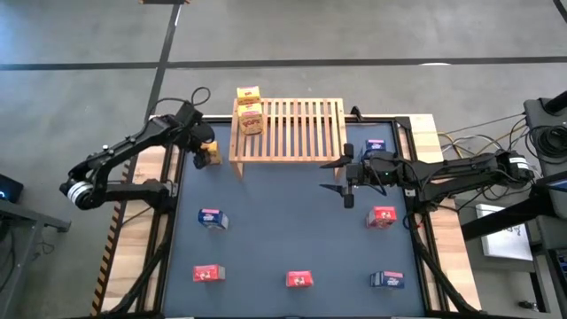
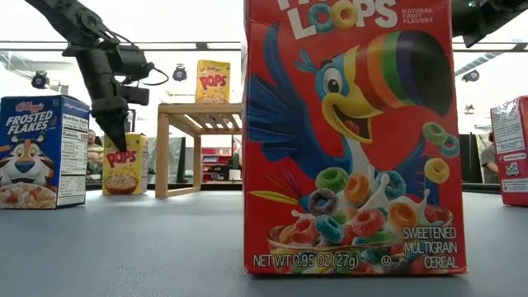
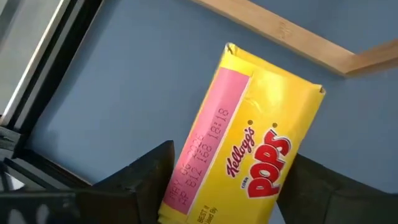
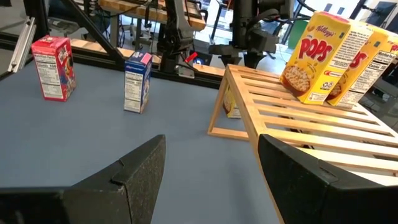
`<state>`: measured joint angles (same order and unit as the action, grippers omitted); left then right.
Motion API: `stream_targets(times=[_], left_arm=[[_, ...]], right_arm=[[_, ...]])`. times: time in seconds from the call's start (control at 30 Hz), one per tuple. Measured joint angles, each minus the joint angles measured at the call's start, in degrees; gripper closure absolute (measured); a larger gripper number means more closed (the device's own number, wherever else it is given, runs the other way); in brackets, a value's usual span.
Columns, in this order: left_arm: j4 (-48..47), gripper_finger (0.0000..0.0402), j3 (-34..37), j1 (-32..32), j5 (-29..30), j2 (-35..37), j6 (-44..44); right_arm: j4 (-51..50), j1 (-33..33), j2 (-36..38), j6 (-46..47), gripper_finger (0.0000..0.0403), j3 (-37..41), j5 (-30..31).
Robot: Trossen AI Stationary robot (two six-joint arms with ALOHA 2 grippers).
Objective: Stack cereal on shelf
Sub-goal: Put the yellow cereal box aligned with the other yellow cereal box on the shelf
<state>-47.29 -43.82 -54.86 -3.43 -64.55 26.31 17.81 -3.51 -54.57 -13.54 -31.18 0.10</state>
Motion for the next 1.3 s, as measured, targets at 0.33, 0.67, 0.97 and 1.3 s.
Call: stream_targets(times=[0.33, 0.67, 0.97, 1.3], left_arm=[[-8.20, 0.0231, -10.54, 0.01, -0.15, 1.21, -2.35], [-17.10, 0.0257, -21.53, 0.36, -6.59, 1.64, -4.58], [-21.37, 0.0260, -32.19, 2.18, -17.03, 3.58, -6.07], [-20.43, 0.0260, -38.82, 9.43, -17.22, 2.64, -8.57]], right_arm=[[-0.18, 0.00, 0.00, 0.02, 0.0158, 0.07, 0.00], [-1.36, 0.00, 0.00, 0.75, 0.0158, 0.09, 0.00], [-1.31, 0.00, -0.01, 0.57, 0.0158, 0.11, 0.00], [-1.06, 0.00, -0.02, 0.19, 0.0158, 0.11, 0.02]])
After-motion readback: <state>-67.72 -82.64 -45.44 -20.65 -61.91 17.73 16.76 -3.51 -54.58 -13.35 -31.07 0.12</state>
